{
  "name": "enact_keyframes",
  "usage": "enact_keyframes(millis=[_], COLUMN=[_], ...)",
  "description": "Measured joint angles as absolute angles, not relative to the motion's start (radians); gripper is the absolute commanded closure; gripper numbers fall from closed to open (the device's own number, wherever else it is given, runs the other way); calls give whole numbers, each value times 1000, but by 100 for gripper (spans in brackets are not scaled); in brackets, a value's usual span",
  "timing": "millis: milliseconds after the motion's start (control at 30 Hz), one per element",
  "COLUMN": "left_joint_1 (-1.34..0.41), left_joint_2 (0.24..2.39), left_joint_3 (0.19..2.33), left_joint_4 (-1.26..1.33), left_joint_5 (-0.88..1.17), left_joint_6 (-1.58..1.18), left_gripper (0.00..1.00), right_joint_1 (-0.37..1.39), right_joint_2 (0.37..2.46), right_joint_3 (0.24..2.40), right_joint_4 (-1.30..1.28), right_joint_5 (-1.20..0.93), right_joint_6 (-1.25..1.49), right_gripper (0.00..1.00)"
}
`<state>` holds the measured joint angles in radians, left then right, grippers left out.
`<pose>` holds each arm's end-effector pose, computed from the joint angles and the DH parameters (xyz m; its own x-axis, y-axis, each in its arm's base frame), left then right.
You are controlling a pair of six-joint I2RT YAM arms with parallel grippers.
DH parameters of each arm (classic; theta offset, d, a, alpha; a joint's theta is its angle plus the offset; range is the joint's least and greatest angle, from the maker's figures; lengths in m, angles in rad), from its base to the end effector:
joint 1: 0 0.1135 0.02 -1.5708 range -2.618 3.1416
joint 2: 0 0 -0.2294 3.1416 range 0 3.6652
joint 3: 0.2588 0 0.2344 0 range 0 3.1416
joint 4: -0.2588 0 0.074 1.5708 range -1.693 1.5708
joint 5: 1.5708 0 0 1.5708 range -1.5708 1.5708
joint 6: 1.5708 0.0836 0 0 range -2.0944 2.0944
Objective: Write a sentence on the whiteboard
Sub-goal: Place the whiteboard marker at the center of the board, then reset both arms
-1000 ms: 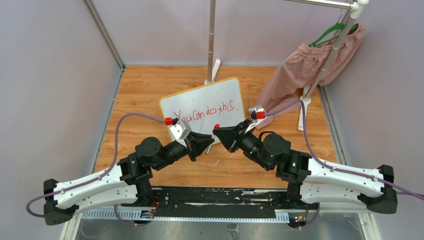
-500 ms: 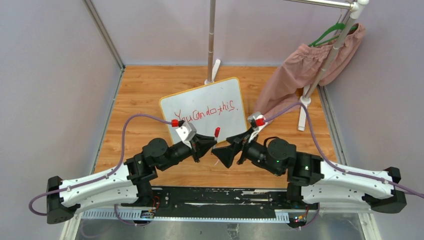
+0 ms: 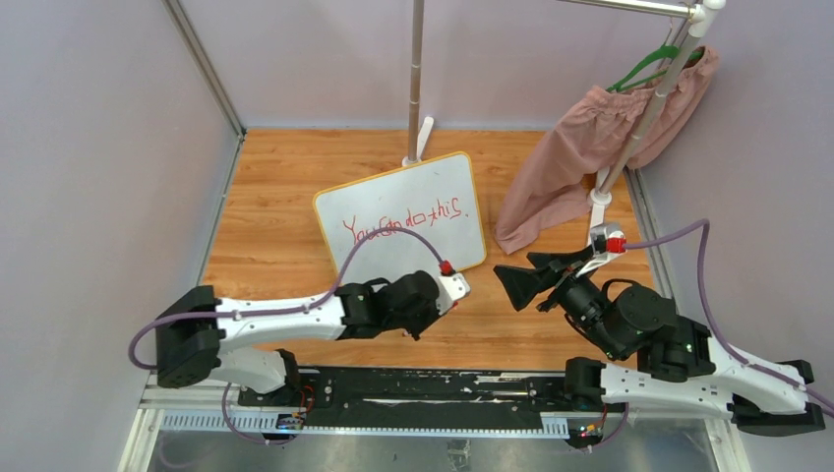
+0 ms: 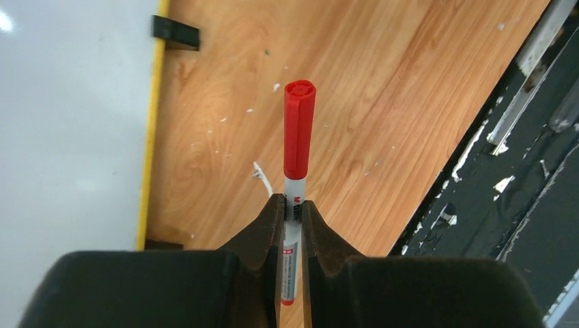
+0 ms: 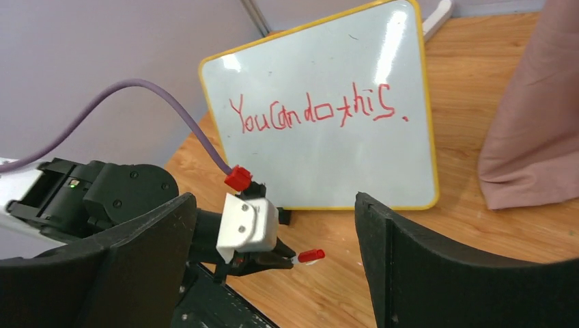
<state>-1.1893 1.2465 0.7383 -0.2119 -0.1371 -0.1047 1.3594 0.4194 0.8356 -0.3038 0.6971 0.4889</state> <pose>0.1193 -0.2667 0.1697 -0.3363 0.5602 -0.7570 0.8507 0.5256 0.0111 0.0799 0.1165 0.3689 -0.2684 0.4653 -0.8435 -0.5547 0.6412 0.5303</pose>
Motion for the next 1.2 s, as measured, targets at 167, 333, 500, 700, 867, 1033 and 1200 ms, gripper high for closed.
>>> enact_keyframes(millis=[167,333,500,700,867,1033,1200], left_joint_1=[-1246,-1249,-1249,-1250,-1250,-1250,-1250], left_joint_2=[1427,1559,1655,1635,1501,1332,1096], left_joint_3=[842,906,941,938,958,1023,1016], left_joint_4=[-294,-352,-375,-397,-426,-440,-427], left_joint_5=[-165,-176,-177,-206,-272,-367,-495], left_joint_6=[-84,-85,-89,-101,-114,-179,-321], left_gripper=[100,84,71,39,0,0,0], right_joint_1=[1360,1360,1360,1360,1360,1360,1360], right_joint_2=[404,379,352,338,337,345,363], right_joint_3=[836,836,836,837,846,882,917], right_joint_4=[-368,-389,-418,-448,-468,-478,-479], right_joint_5=[739,756,762,764,765,772,777], right_joint_6=[469,462,461,462,453,426,403], right_gripper=[13,14,15,15,14,13,13])
